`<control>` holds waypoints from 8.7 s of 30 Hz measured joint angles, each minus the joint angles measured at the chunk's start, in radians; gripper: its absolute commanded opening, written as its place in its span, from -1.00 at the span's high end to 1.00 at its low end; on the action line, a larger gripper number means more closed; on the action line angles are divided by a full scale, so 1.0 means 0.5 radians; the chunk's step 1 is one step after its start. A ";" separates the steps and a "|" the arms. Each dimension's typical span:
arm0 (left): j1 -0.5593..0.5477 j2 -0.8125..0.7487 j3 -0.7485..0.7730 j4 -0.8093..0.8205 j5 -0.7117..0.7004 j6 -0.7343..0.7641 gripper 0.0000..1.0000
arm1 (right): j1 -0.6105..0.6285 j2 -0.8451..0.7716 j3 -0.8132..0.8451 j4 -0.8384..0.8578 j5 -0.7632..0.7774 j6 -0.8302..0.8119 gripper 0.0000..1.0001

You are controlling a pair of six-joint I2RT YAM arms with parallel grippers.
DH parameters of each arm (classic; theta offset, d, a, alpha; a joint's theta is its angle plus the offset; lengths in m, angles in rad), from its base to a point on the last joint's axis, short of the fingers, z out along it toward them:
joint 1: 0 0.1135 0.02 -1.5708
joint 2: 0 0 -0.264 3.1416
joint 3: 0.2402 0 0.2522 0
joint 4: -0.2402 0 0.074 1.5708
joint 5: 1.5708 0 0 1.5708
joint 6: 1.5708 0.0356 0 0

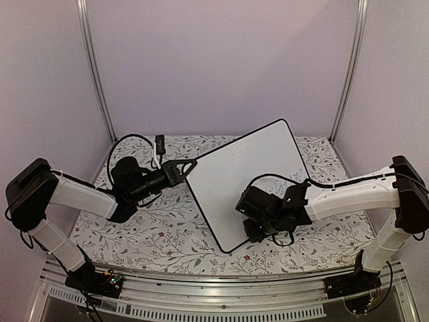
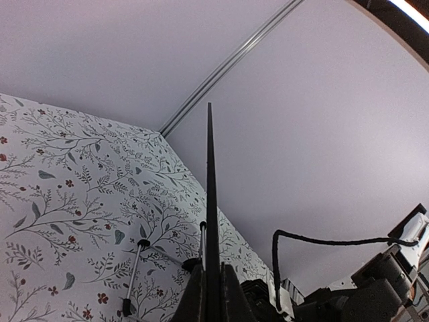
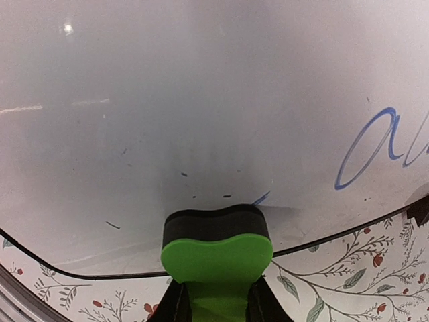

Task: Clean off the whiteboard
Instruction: Erase the whiteboard at the center of the board.

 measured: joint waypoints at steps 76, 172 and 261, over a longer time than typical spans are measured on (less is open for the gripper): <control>-0.002 0.013 0.001 0.025 0.005 -0.014 1.00 | -0.062 -0.148 -0.216 0.192 -0.072 0.182 1.00; -0.008 0.049 0.018 0.017 -0.010 -0.047 1.00 | -0.598 -0.159 0.004 0.213 -0.079 -0.416 1.00; -0.011 0.063 0.027 0.023 0.027 -0.050 1.00 | -0.842 -0.395 -0.380 0.462 -0.352 -0.364 1.00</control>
